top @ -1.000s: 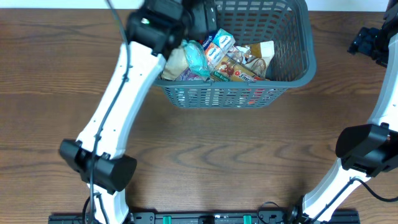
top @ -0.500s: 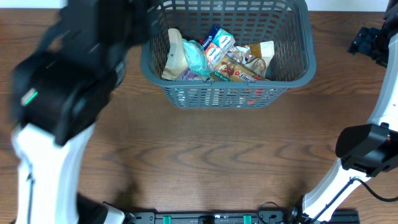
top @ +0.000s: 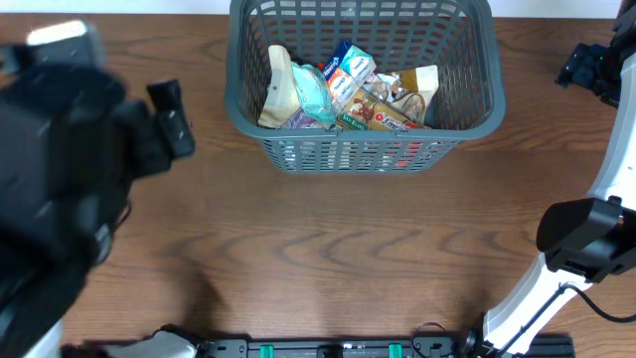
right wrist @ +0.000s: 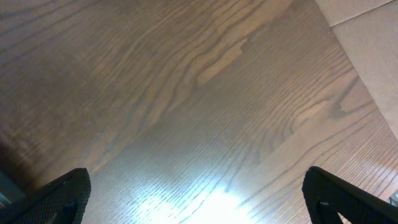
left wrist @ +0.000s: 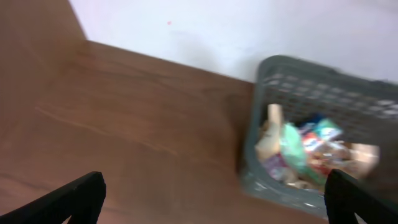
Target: Pack container
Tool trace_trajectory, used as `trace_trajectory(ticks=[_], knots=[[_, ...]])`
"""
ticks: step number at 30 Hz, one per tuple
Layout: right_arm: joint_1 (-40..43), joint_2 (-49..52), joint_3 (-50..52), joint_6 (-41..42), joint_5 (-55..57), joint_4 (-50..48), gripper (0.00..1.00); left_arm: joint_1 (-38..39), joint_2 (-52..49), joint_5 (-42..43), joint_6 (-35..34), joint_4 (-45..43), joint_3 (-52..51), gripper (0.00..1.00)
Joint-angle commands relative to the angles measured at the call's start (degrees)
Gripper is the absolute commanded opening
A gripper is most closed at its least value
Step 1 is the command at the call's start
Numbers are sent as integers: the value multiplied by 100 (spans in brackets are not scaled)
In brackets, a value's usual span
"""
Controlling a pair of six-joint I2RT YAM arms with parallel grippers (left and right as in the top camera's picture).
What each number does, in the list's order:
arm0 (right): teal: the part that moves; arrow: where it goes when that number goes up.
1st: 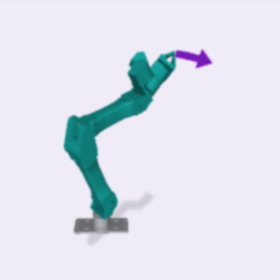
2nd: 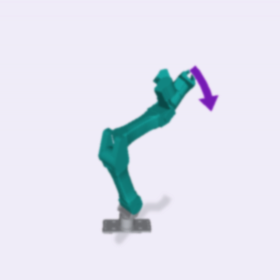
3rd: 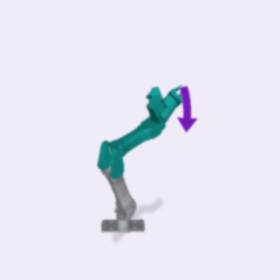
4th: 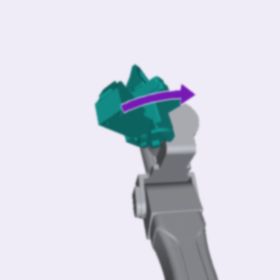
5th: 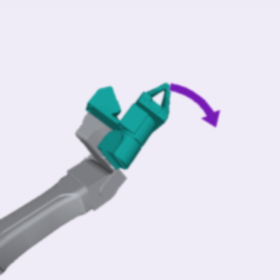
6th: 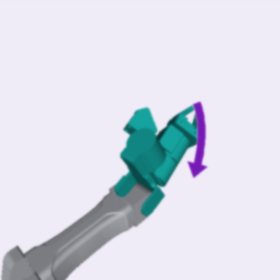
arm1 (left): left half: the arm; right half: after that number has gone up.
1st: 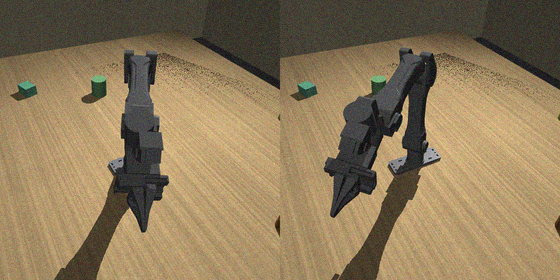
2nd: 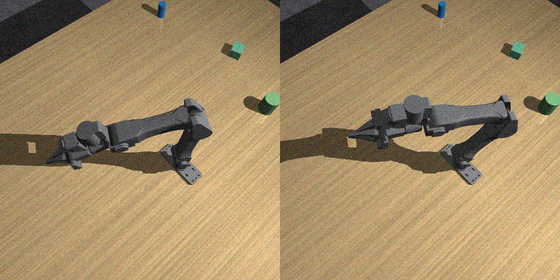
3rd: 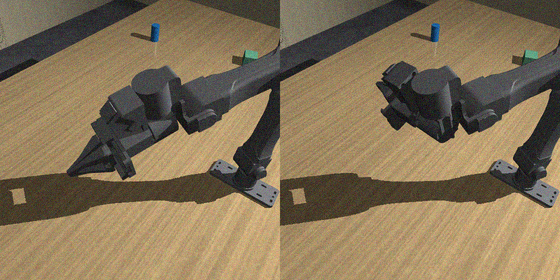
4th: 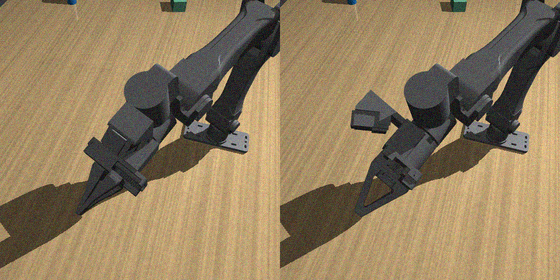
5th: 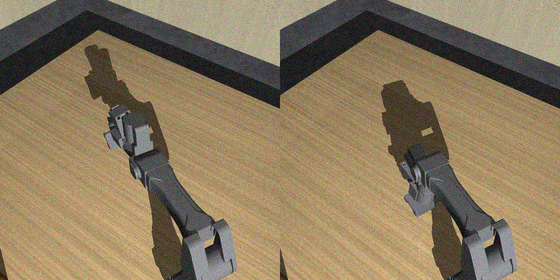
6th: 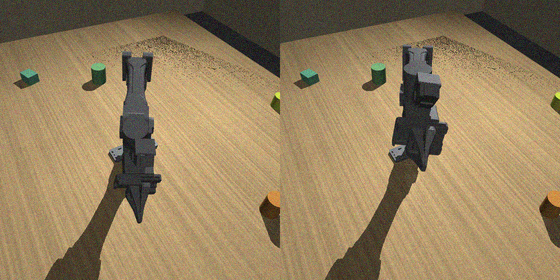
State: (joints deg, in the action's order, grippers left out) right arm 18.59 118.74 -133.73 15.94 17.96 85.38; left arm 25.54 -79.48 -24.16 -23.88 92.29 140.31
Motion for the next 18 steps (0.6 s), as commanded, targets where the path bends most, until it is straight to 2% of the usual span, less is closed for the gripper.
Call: trace_trajectory(ticks=[1, 8, 18], knots=[[50, 44, 4, 74, 61, -13, 99, -24, 855, 575, -127, 450, 26, 99], [50, 44, 4, 74, 61, -13, 99, -24, 2168, 1185, -177, 450, -177, 99], [50, 44, 4, 74, 61, -13, 99, -24, 2651, 1775, -173, 448, -170, 99]])
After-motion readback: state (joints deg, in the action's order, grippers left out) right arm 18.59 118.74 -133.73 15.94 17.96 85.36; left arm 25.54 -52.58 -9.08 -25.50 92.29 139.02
